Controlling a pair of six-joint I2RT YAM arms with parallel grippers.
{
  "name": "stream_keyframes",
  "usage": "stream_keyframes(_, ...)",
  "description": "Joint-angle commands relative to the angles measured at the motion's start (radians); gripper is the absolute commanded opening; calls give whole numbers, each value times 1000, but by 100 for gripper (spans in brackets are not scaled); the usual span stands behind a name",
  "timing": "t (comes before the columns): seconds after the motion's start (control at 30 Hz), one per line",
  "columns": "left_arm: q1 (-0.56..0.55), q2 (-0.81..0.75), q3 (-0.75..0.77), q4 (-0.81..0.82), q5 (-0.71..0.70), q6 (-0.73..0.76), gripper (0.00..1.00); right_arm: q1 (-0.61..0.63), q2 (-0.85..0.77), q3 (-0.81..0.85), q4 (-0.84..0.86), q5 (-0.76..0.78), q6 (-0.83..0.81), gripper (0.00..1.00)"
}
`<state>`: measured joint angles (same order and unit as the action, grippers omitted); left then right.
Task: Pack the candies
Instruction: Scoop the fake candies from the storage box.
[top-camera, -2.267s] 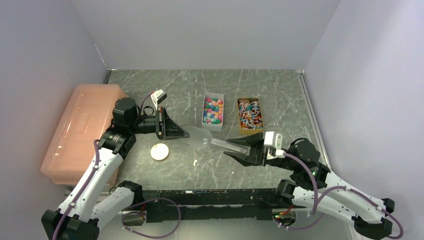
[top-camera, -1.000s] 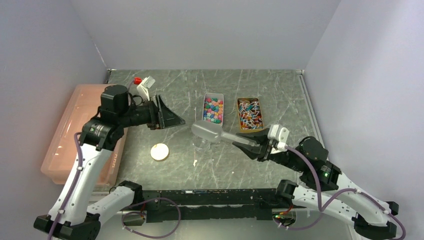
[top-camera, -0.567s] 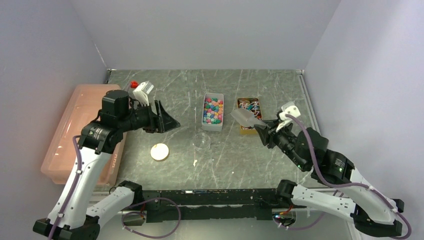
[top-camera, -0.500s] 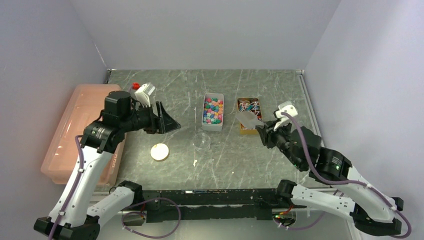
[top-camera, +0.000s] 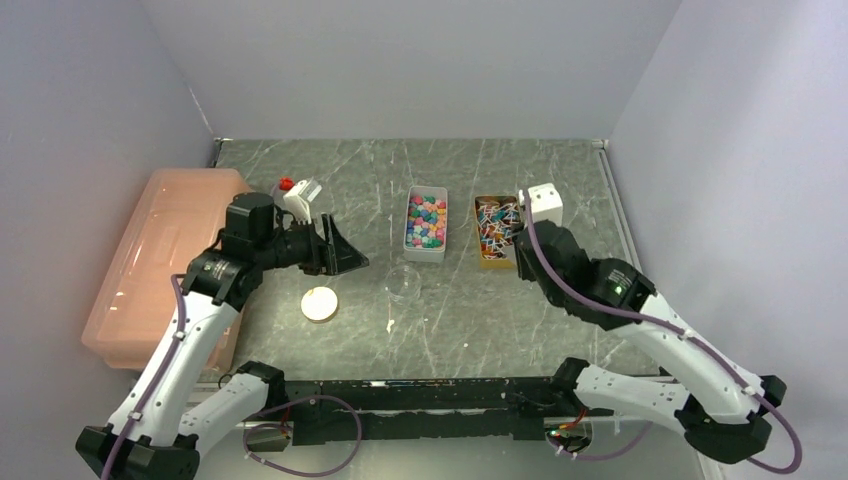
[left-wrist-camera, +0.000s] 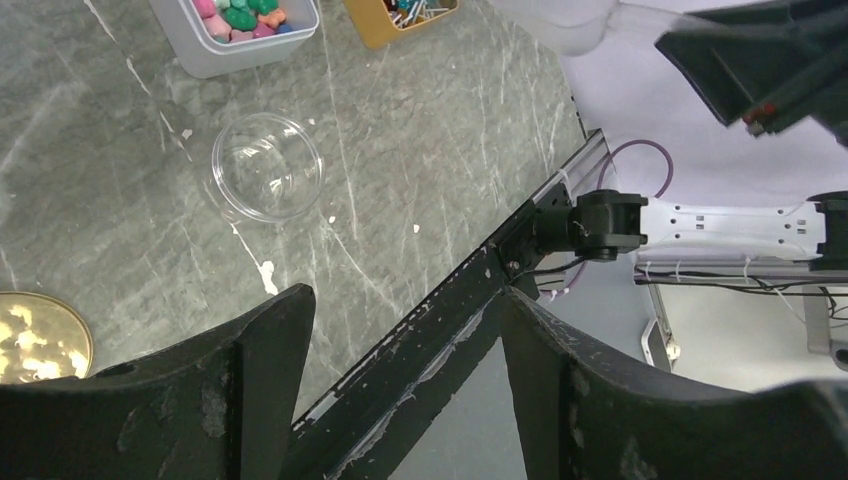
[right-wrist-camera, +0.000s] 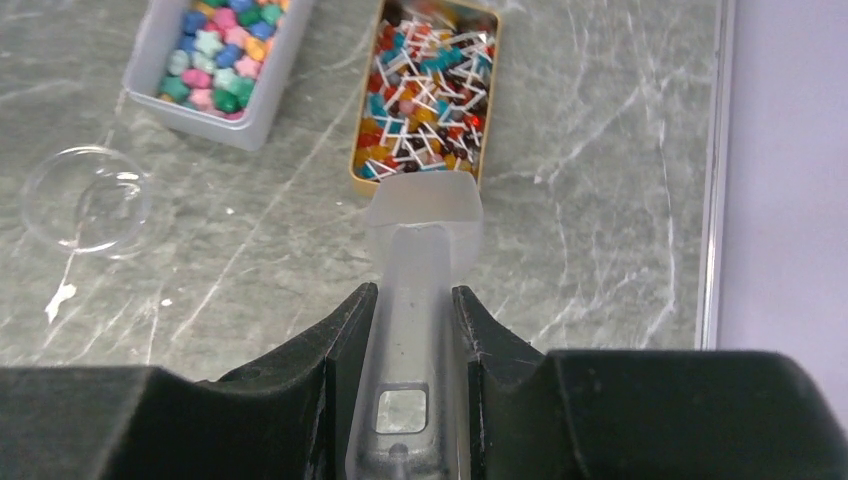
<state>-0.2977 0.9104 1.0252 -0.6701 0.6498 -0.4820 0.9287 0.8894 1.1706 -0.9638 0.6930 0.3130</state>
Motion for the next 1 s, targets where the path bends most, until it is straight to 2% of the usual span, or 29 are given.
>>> stream_keyframes(0.0, -1, -41, -36, 87, 34, 34, 73, -169, 23, 35, 89, -180, -67, 0)
stream_keyframes(0.13, 0, -66, -88, 126, 32, 41, 73, -241, 75, 25, 149, -254, -77, 0)
stream_keyframes(0.3, -1, -81, -140, 148, 21, 56, 73, -288, 111, -25, 227, -268, -57, 0)
stream_keyframes(0.97, 0, -81, -134, 98, -3, 83, 73, -385, 173, -232, 386, -340, -34, 0)
